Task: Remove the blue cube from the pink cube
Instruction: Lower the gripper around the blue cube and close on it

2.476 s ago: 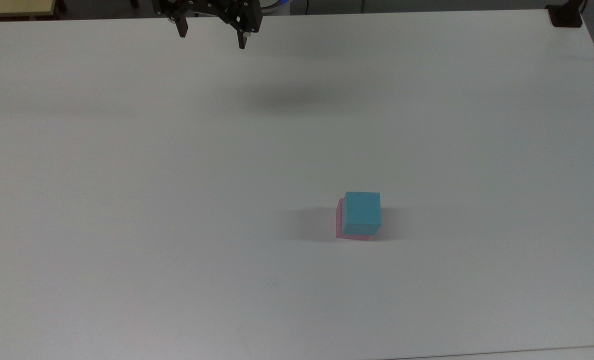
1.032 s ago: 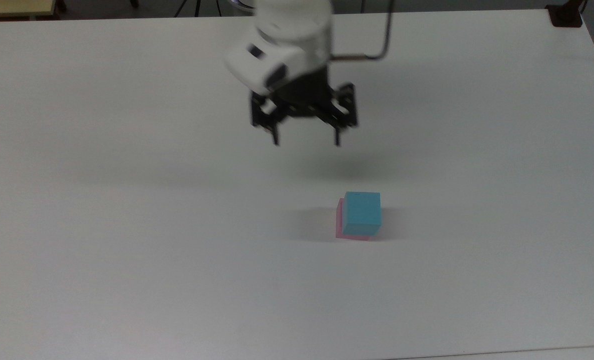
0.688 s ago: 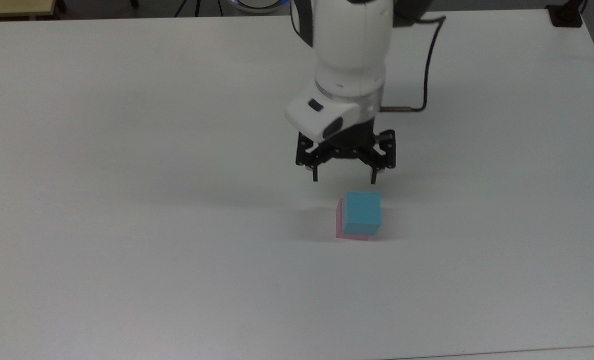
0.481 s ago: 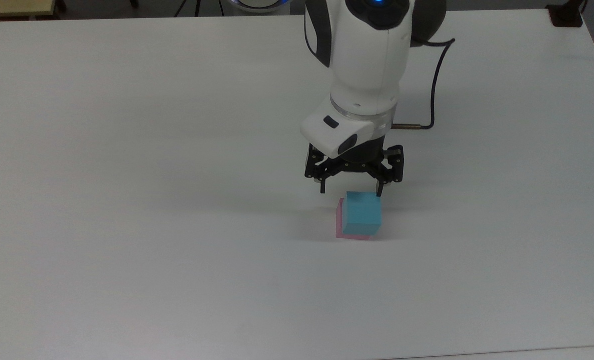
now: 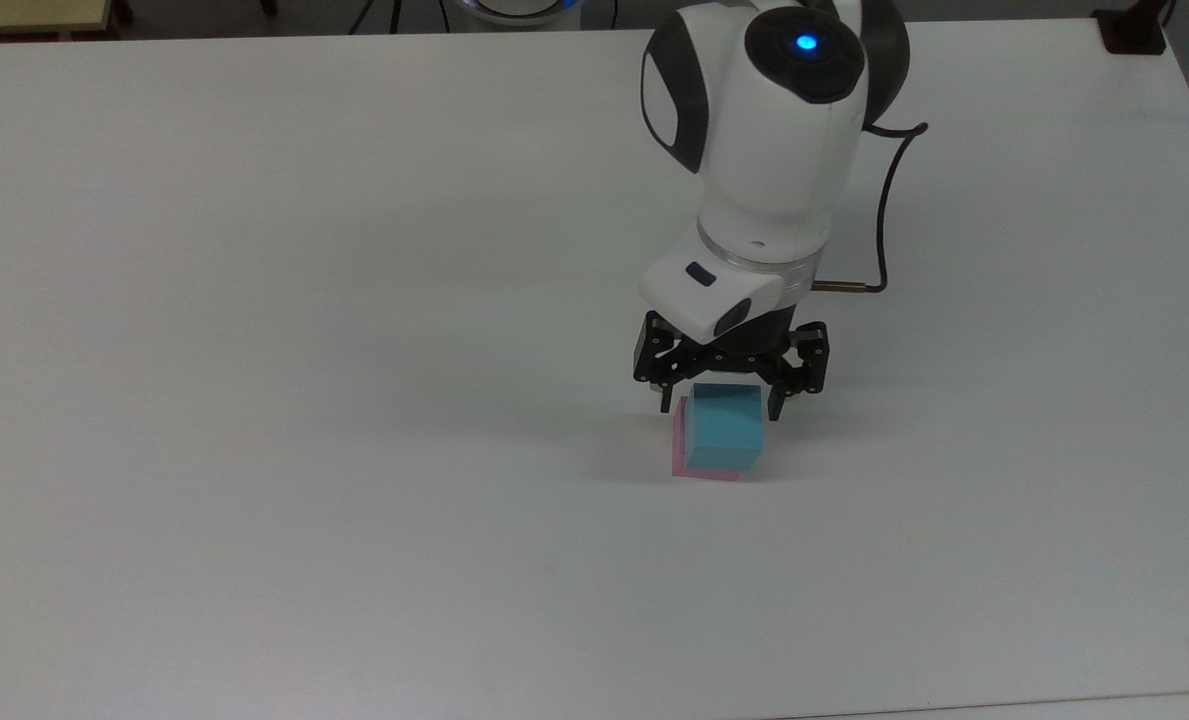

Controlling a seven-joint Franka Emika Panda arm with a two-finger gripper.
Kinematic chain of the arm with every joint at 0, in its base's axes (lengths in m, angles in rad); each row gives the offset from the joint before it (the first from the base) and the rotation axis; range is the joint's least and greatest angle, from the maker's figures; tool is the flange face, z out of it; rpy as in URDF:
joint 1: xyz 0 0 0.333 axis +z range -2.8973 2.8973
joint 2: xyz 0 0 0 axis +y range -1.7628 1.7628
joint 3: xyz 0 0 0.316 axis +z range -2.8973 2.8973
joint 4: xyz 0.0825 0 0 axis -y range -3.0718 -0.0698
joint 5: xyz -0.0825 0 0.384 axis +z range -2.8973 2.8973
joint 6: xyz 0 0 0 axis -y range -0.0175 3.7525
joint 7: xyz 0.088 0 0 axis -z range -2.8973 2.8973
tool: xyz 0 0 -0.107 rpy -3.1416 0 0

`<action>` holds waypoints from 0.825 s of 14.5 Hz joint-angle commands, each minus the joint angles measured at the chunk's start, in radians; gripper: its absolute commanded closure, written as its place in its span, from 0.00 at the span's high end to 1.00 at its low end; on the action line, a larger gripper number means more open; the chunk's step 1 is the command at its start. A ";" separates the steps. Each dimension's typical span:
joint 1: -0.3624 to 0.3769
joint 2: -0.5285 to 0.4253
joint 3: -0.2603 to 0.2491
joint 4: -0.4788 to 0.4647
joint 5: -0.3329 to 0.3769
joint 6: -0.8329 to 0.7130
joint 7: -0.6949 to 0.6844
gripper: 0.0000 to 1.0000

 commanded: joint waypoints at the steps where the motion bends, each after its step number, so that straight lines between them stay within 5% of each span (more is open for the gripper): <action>1: 0.021 0.023 -0.016 0.018 -0.052 0.036 0.032 0.68; 3: 0.023 0.025 -0.013 0.012 -0.086 0.036 0.027 0.41; 8: 0.020 0.005 -0.012 0.008 -0.091 0.024 0.004 0.27; 12: 0.009 -0.241 -0.010 -0.154 -0.054 -0.062 -0.116 0.28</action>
